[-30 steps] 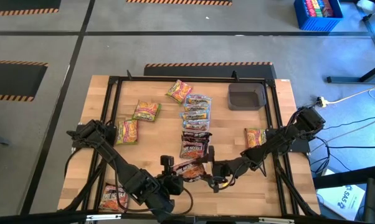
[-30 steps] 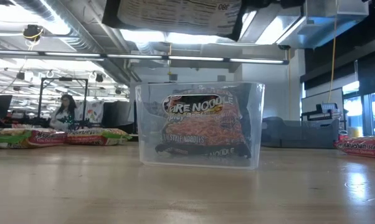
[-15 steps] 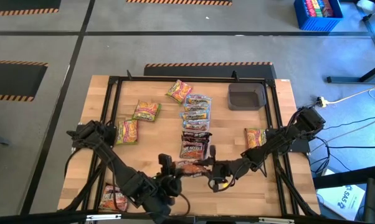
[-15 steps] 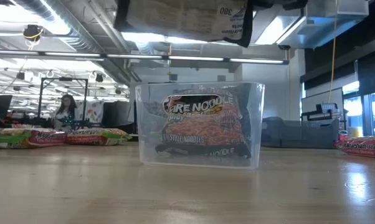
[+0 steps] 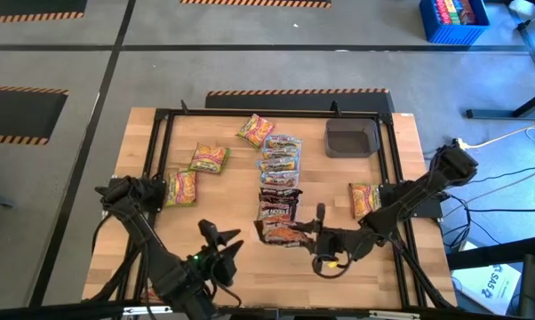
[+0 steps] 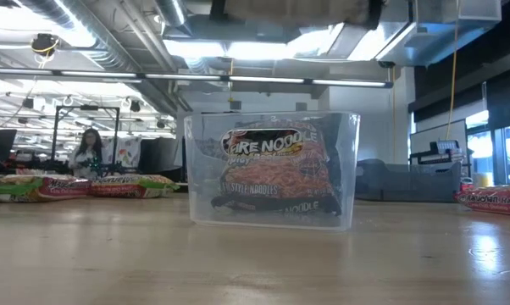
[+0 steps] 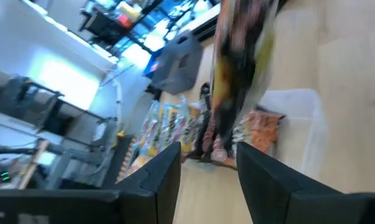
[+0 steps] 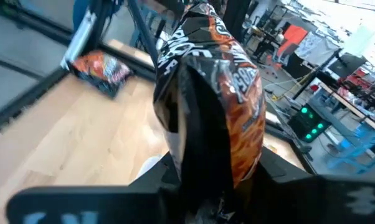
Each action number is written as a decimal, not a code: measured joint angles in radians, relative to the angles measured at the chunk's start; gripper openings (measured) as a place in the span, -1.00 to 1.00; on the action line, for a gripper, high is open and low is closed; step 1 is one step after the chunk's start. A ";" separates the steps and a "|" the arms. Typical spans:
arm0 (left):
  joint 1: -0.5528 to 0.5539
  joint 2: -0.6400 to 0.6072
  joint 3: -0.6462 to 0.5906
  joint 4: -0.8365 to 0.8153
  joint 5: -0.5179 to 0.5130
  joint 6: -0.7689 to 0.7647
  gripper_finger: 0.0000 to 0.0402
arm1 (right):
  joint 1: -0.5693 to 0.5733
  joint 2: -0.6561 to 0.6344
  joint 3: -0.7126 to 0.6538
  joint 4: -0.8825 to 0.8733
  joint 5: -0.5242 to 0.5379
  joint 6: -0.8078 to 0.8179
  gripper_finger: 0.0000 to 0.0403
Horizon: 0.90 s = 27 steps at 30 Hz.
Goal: Sort Maruchan noodles
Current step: Put the top black noodle pack into the bottom transparent bin
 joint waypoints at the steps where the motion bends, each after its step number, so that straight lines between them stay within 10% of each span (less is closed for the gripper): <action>1: 0.000 0.001 -0.020 -0.006 -0.010 -0.020 -0.26 | 0.005 -0.011 0.000 -0.007 0.000 0.003 -0.59; 14: 0.100 0.003 -0.335 0.087 0.022 -0.042 -0.26 | -0.068 -0.078 -0.002 -0.114 -0.365 0.101 -0.58; 27: 0.170 0.003 -0.378 0.330 0.059 0.146 -0.26 | -0.190 -0.077 -0.002 -0.045 -0.701 0.097 -0.58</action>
